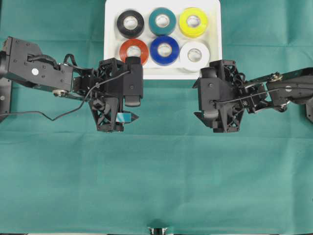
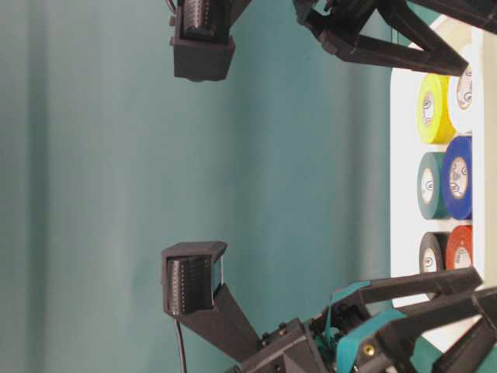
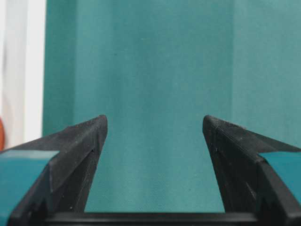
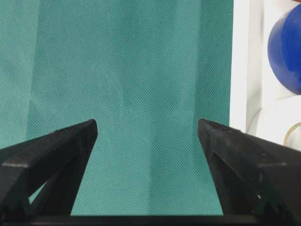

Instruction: Put the tape alternately from left to right into the white case.

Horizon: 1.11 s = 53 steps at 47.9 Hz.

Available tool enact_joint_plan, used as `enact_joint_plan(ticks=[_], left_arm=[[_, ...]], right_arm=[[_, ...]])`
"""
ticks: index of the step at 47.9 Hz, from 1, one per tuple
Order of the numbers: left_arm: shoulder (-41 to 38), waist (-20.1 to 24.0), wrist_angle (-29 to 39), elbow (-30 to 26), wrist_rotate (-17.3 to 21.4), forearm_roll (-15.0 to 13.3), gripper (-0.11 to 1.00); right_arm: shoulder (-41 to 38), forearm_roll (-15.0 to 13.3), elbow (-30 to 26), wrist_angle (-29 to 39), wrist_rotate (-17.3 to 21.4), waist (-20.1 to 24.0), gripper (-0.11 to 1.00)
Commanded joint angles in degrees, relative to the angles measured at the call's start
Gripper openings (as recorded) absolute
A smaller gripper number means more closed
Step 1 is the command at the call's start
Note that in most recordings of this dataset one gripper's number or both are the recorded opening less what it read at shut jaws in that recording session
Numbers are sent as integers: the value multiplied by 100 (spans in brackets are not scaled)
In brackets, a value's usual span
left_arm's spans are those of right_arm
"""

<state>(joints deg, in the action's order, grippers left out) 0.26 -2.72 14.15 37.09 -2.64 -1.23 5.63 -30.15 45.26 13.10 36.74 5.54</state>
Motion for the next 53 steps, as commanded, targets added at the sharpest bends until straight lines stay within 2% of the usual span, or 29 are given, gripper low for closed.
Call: enact_joint_plan(ticks=[1,37,53], left_arm=[[158,-70,-26,-53,0,0,80],[325,-97,-44,18,26,0,80],[650,-97,-53,211,18,-9,80]], right_arm=[[158,0,-44,-35,0,18,72],[176,9,-44,-44,0,18,72],[677,-9,176,-44,-9,18,72]])
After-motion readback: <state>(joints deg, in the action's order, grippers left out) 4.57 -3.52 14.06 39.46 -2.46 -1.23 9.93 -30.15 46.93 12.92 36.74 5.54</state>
